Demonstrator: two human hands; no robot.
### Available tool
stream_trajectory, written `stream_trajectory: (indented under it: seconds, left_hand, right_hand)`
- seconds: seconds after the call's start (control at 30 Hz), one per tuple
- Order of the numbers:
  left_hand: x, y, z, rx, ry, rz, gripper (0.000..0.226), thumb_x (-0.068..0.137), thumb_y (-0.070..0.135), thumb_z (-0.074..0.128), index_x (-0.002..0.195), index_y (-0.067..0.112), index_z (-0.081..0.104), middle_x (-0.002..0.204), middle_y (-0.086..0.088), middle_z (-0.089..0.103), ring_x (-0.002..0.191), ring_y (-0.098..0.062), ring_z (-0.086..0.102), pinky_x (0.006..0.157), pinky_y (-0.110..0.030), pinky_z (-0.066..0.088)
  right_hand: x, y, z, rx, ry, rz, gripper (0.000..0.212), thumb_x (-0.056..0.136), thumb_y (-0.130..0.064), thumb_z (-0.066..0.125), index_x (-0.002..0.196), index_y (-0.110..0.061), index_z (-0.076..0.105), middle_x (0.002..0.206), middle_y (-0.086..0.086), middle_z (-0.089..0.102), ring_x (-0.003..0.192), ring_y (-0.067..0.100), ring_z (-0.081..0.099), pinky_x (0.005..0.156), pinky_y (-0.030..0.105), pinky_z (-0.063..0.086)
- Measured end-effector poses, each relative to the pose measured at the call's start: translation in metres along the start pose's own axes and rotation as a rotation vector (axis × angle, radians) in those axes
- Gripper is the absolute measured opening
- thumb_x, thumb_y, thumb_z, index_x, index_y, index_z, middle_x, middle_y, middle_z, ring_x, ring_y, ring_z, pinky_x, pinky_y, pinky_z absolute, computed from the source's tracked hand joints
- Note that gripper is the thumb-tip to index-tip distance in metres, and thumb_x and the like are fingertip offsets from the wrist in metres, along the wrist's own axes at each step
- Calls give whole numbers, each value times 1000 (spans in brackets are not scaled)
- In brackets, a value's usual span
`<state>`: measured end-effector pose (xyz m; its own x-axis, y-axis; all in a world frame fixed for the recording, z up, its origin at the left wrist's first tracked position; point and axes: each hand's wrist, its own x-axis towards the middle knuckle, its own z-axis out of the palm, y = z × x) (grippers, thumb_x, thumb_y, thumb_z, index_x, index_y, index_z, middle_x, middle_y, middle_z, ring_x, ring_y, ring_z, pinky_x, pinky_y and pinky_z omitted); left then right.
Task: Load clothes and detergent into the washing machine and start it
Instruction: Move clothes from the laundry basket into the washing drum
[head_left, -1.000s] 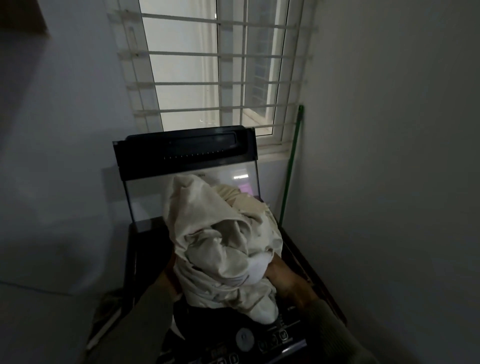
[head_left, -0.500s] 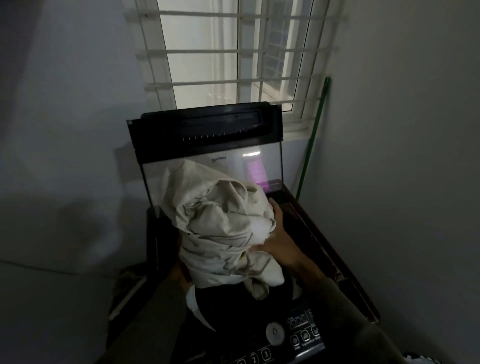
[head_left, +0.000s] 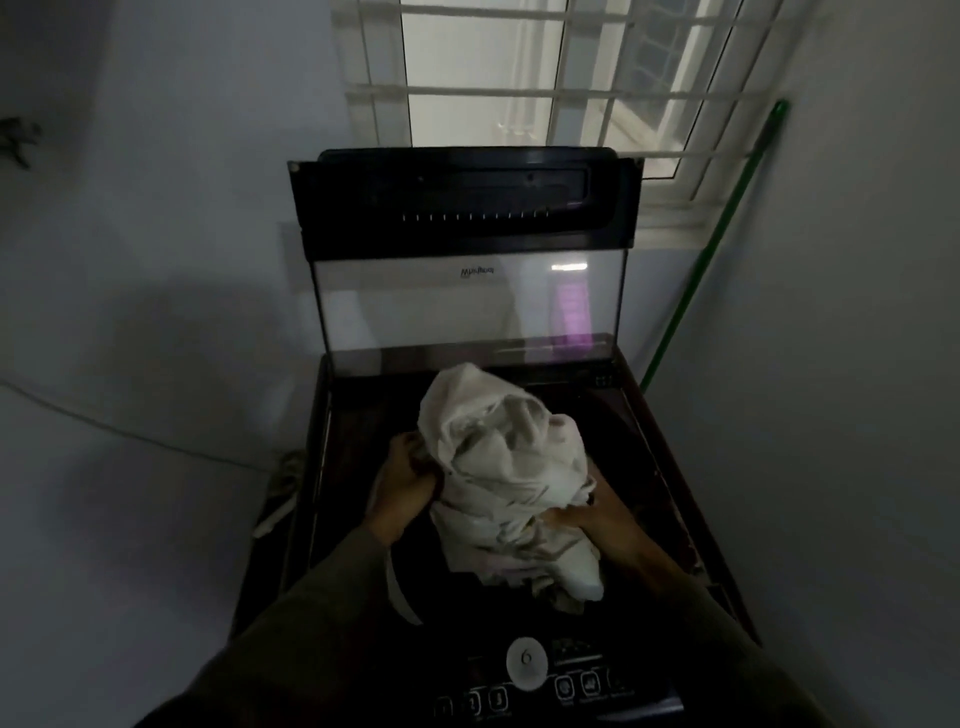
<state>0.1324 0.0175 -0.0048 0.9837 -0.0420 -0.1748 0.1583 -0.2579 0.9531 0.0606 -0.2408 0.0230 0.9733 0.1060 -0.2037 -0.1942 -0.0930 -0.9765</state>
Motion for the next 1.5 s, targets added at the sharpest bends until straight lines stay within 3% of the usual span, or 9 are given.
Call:
stream_trajectory:
  seconds: [0.13,0.23,0.33,0.43,0.57,0.73,0.83,1.0,1.5]
  left_hand:
    - [-11,9,8,-236,-9,-208,26,100,14,48,122,26,58,121,-2,66,112,-24,64,97,-43,52]
    - [-26,14,17,-670,-11,-357,39,106,36,33,124,15,61,121,-11,66,106,-24,64,96,-40,49]
    - [-39,13,27,-462,-45,-411,31,103,40,45,119,17,58,114,-4,66,97,-19,62,90,-39,49]
    - [-40,-9,40,-168,51,-423,35,95,33,64,125,18,54,116,4,59,104,-15,57,87,-31,45]
    - [-37,-48,42,198,20,-378,94,70,75,66,140,14,51,141,-8,55,126,-24,54,103,-36,45]
    - [-37,-68,45,753,82,-85,96,82,50,72,156,18,20,157,-14,28,141,-34,35,109,-42,37]
    - [-34,-74,43,988,-7,67,94,73,49,82,150,17,38,150,-21,42,126,-41,54,92,-48,55]
    - [-36,-84,43,1125,-285,-143,66,101,48,40,157,26,14,166,-5,-7,150,-34,10,112,-48,34]
    - [-42,-95,43,1044,-447,-378,70,100,61,28,158,25,12,164,-8,14,147,-35,18,119,-50,18]
  right_hand:
    - [14,28,-13,-189,-38,112,110,61,-29,93,150,-28,29,147,-5,46,133,20,48,100,45,50]
    - [26,41,-13,-375,-73,74,106,69,-30,89,151,-28,21,152,-8,34,139,15,37,107,30,40]
    - [35,47,-7,-590,-104,-5,114,62,-47,89,152,-20,25,149,-9,33,137,8,31,104,14,28]
    - [45,56,4,-740,-104,-9,114,57,-67,71,152,-24,25,149,5,40,137,19,39,106,31,34]
    - [60,69,16,-970,-253,83,111,64,-64,64,155,-27,14,157,18,19,146,39,19,113,52,29]
    - [64,90,20,-998,-279,33,114,57,-75,35,155,-20,16,160,17,14,149,37,11,117,55,19]
    - [65,90,21,-1053,-390,89,119,57,-75,33,155,-16,1,162,19,3,150,37,-2,118,56,12]
    - [72,92,25,-1173,-430,163,94,84,-44,66,156,-28,7,162,20,0,149,39,3,117,52,19]
    - [60,113,29,-1404,-383,523,52,104,-30,31,155,-26,17,147,17,41,132,36,46,103,44,43]
